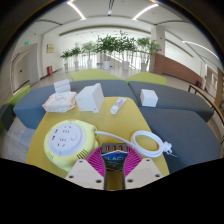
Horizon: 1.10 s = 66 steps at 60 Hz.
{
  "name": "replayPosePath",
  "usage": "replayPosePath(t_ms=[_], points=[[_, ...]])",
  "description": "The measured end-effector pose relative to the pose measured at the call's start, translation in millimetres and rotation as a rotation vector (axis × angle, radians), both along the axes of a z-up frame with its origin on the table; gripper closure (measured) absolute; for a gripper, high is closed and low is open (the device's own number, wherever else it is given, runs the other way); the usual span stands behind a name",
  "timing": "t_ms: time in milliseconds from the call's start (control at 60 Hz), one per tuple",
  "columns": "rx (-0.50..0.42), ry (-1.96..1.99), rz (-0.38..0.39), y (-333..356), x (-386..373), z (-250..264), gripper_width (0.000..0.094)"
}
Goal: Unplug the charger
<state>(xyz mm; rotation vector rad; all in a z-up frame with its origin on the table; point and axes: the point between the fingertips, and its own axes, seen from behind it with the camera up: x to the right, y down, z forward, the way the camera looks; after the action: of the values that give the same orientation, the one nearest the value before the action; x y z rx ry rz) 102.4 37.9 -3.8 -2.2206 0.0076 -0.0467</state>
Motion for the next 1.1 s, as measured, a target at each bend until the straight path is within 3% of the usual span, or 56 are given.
replayPosePath(t_ms=[67, 233, 317, 367, 417, 667, 850, 1100], points=[[0.019, 0.005, 0.01, 7.7, -1.0, 0.2, 0.0737], [-0.026, -0.031, 0.065, 5.9, -3.7, -0.1, 0.0579], [-0.021, -0.014, 0.039, 0.8, -0.3, 7.5, 0.0364], [-0.016, -0.003, 0.032, -5.4, -1.0, 16.9, 0.0135], [0.004, -0.025, 0.022, -11.9, 3.7, 29.4, 0.01], [0.017, -0.031, 0.073, -83.9, -11.9, 91.2, 0.0092], [0.08, -0.055, 0.108, -130.3, -29.9, 138.6, 0.0088], [0.139, -0.099, 0.167, -156.9, -48.9, 157.9, 0.0088]])
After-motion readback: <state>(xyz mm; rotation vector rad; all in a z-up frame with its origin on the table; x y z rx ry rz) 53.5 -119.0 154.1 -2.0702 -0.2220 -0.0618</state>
